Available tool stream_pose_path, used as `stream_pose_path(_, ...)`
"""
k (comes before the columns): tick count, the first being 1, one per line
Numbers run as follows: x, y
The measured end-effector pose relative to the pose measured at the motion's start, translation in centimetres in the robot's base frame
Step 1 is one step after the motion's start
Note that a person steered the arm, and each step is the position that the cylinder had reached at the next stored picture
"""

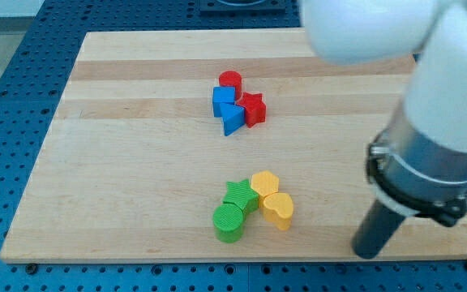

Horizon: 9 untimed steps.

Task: Separate the green star from the green circle

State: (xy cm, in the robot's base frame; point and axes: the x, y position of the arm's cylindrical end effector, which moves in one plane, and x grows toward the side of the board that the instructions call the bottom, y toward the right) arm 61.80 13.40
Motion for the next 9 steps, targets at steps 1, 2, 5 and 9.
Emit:
stream_pose_path(1,0.0,0.0)
stream_pose_path(2,0.1,-1.3)
stream_pose_path(5,0.0,-4.9)
stream_pose_path(9,-0.5,-14.4)
